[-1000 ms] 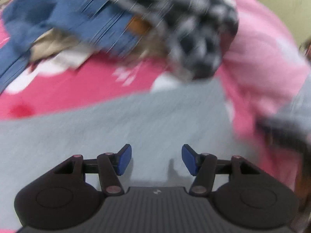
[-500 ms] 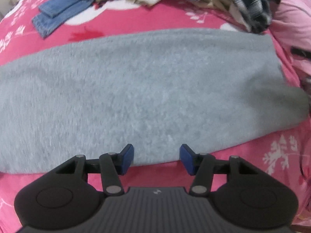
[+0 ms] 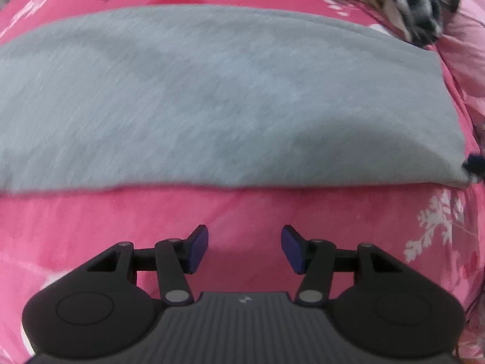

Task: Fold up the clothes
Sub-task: 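Smooth the folded sweatpants with the left gripper while the right gripper pinches an edge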

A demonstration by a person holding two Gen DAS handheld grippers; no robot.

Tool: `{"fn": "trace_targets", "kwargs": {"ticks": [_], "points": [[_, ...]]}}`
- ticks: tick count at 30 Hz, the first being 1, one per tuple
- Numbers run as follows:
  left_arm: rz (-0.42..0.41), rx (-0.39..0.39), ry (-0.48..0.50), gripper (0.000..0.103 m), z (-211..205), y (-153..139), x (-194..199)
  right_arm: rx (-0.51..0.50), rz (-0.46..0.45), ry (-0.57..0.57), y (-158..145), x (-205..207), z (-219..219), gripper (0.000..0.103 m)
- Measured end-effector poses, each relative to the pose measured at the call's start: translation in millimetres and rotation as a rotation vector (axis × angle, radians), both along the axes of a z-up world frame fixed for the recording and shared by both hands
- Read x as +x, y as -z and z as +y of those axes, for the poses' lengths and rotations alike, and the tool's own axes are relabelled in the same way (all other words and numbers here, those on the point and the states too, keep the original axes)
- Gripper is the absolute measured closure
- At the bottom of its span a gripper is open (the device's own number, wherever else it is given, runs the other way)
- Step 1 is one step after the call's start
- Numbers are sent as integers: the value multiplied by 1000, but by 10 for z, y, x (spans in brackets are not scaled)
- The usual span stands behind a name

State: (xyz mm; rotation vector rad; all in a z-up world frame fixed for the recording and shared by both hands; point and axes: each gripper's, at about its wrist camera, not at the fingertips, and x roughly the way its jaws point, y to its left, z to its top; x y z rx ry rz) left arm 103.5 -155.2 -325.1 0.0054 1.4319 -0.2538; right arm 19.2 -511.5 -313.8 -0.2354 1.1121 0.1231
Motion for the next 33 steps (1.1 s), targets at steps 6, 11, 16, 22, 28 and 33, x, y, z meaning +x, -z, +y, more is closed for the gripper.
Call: {"fn": "trace_targets", "kwargs": {"ticks": [6, 11, 16, 22, 28, 33], "points": [[-88, 43, -218, 49, 851, -305, -103, -118, 181, 137, 202, 42, -74, 49], [-278, 124, -359, 49, 1624, -499, 164, -48, 63, 60, -234, 168, 406, 50], [-329, 208, -397, 50, 2008, -269, 599, 80, -80, -140, -414, 629, 1224, 50], [-290, 201, -303, 50, 2213, 25, 693, 120, -157, -236, -315, 1223, 1926, 50], [-338, 129, -195, 49, 2346, -258, 745, -70, 109, -34, 198, 1348, 1804, 56], [-372, 171, -114, 48, 2458, -288, 1064, 39, -40, -101, -286, 1600, 2402, 57]]}}
